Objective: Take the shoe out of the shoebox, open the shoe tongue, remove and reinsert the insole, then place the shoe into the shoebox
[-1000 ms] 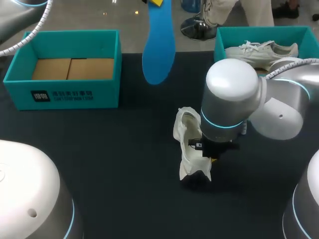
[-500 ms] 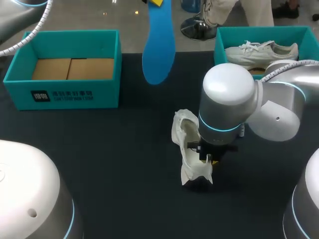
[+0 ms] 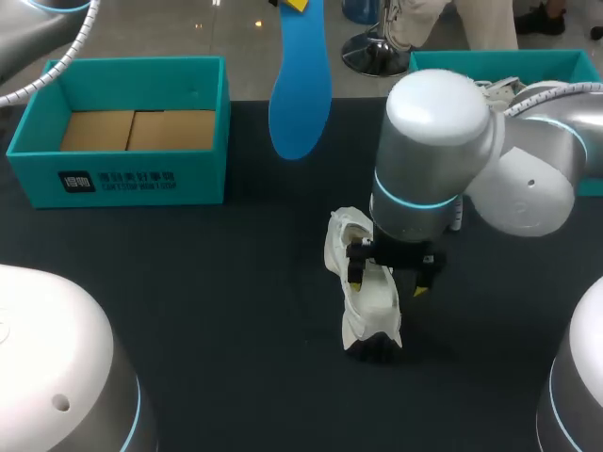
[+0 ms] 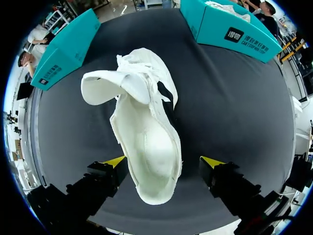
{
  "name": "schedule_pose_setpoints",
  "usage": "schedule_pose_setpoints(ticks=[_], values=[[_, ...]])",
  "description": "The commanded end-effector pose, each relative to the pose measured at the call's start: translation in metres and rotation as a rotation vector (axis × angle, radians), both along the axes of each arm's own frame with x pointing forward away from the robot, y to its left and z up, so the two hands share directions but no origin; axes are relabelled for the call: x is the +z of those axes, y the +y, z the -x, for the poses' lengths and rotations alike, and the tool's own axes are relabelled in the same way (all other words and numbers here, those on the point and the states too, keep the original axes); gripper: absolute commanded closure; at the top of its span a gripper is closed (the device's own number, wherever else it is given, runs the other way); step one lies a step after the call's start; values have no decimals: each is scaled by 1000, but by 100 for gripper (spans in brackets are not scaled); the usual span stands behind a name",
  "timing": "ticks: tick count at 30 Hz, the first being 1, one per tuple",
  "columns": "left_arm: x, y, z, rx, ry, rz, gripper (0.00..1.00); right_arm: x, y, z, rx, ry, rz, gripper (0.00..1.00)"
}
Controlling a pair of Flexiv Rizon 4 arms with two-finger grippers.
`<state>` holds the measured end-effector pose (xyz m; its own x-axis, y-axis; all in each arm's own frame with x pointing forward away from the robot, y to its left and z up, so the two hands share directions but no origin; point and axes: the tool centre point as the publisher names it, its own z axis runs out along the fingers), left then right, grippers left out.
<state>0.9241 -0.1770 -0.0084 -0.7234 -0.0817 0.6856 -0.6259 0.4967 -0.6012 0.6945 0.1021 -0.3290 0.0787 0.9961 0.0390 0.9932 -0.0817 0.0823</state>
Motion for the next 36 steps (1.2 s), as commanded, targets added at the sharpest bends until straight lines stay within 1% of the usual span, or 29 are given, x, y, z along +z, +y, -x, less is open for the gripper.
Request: schedule_pose_setpoints(ticks=[1, 2, 4, 5, 6, 7, 9, 10, 12, 13, 17, 19, 21, 22, 26, 27, 28, 36], values=[[0, 1, -1, -2, 1, 0, 100, 23, -17, -11, 25, 78, -96, 0], [0, 1, -1, -2, 1, 0, 100, 28, -18, -12, 24, 88, -134, 0], [0, 1, -1, -2, 1, 0, 100, 40, -21, -15, 18, 81, -163, 0], [0, 1, -1, -2, 1, 0, 100, 47, -22, -17, 15, 67, -198, 0], [0, 1, -1, -2, 1, 0, 100, 55, -23, -19, 10, 40, -242, 0], [0, 1, -1, -2, 1, 0, 100, 61, -24, -20, 7, 26, -254, 0], [0, 1, -1, -2, 1, 0, 100, 78, -22, -22, 20, -45, -335, 0], [0, 1, -1, -2, 1, 0, 100, 84, -21, -23, 25, -59, -339, 0], [0, 1, -1, -2, 1, 0, 100, 98, -18, -26, 45, -109, -403, 0], [0, 1, -1, -2, 1, 0, 100, 104, -15, -27, 62, -115, -412, 0], [0, 1, -1, -2, 1, 0, 100, 126, -6, -33, 97, -176, -531, 0], [0, 1, -1, -2, 1, 0, 100, 134, -1, -37, 122, -184, -564, 0], [0, 1, -1, -2, 1, 0, 100, 139, 4, -39, 140, -184, -578, 0], [0, 1, -1, -2, 1, 0, 100, 141, 6, -41, 145, -182, -573, 0], [0, 1, -1, -2, 1, 0, 100, 145, 14, -46, 178, -170, -611, 0], [0, 1, -1, -2, 1, 0, 100, 146, 15, -47, 173, -158, -598, 0], [0, 1, -1, -2, 1, 0, 100, 147, 17, -48, 176, -164, -586, 0], [0, 1, -1, -2, 1, 0, 100, 147, 17, -48, 176, -164, -586, 0]])
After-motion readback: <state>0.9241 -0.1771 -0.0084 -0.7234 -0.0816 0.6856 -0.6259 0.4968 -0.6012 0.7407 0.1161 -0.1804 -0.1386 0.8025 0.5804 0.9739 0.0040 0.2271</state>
